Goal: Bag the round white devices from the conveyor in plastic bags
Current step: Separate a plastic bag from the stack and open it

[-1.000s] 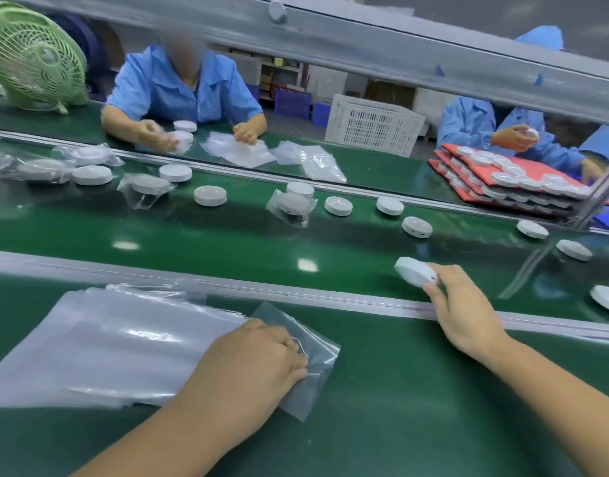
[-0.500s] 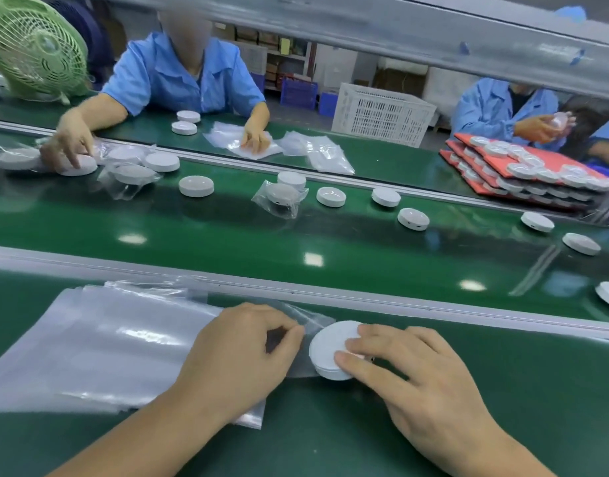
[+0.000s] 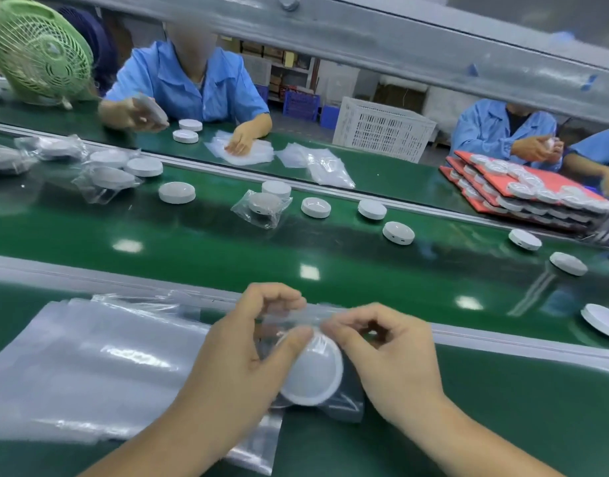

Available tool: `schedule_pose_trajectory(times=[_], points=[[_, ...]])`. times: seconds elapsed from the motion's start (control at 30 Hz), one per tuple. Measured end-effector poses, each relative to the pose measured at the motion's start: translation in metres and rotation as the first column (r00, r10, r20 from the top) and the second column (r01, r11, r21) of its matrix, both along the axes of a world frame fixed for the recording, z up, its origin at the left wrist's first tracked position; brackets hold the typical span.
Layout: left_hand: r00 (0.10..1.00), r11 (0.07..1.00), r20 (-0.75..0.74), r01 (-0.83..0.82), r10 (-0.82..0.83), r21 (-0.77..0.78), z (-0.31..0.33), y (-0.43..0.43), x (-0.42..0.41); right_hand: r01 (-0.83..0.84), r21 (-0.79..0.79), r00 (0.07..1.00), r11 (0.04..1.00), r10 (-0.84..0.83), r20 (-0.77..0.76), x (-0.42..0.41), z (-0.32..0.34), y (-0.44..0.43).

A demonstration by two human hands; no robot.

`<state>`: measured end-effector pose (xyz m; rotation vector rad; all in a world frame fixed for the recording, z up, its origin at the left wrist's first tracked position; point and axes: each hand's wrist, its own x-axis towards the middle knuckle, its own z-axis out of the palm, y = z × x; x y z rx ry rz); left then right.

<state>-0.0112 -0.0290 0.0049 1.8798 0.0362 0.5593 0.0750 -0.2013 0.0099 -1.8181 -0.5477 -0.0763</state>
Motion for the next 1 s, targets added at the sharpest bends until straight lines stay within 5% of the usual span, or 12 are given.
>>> schedule_pose_trajectory(times=[0.13, 0.23, 0.33, 0.4, 0.5, 0.57, 0.63, 0.7, 0.8, 1.0], points=[[0.984, 0.828, -0.174, 0.068, 0.036, 0.556, 0.013, 0.036, 0.002, 0.191, -0.066, 0.975, 0.979, -0.181, 0.129, 0.088, 0.012, 0.032], [0.898, 0.669, -0.435, 0.36, -0.061, 0.65, 0.018, 0.042, -0.002, 0.303, -0.276, 0.927, 0.912, -0.215, 0.307, 0.158, 0.019, 0.058], [0.889, 0.588, -0.446, 0.418, -0.107, 0.692, 0.011, 0.028, 0.001, 0.263, -0.606, 0.954, 0.751, -0.109, 0.279, 0.211, 0.009, 0.079], [0.909, 0.585, -0.405, 0.38, -0.096, 0.717, 0.005, 0.021, 0.007, 0.189, -0.744, 0.979, 0.641, -0.064, 0.194, 0.231, 0.0, 0.086], [0.944, 0.602, -0.325, 0.286, -0.046, 0.745, -0.005, 0.024, 0.012, 0.344, -0.695, 0.938, 0.632, -0.195, 0.286, 0.254, -0.009, 0.08], [0.959, 0.655, -0.283, 0.225, -0.018, 0.721, -0.011, 0.029, 0.014, 0.452, -0.772, 0.891, 0.446, -0.259, 0.373, 0.271, -0.015, 0.065], [0.962, 0.684, -0.274, 0.2, -0.001, 0.702, -0.016, 0.032, 0.015, 0.343, -0.901, 0.923, 0.267, -0.274, 0.27, 0.284, -0.021, 0.047], [0.961, 0.69, -0.276, 0.196, 0.006, 0.697, -0.019, 0.033, 0.018, 0.231, -0.927, 0.956, 0.294, -0.248, 0.16, 0.298, -0.025, 0.031], [0.958, 0.679, -0.287, 0.205, 0.008, 0.705, -0.023, 0.035, 0.02, 0.295, -0.831, 0.955, 0.471, -0.181, 0.236, 0.308, -0.027, 0.022], [0.963, 0.708, -0.271, 0.186, 0.007, 0.681, -0.022, 0.031, 0.017, 0.454, -0.842, 0.887, 0.293, -0.056, 0.459, 0.297, -0.019, 0.017]])
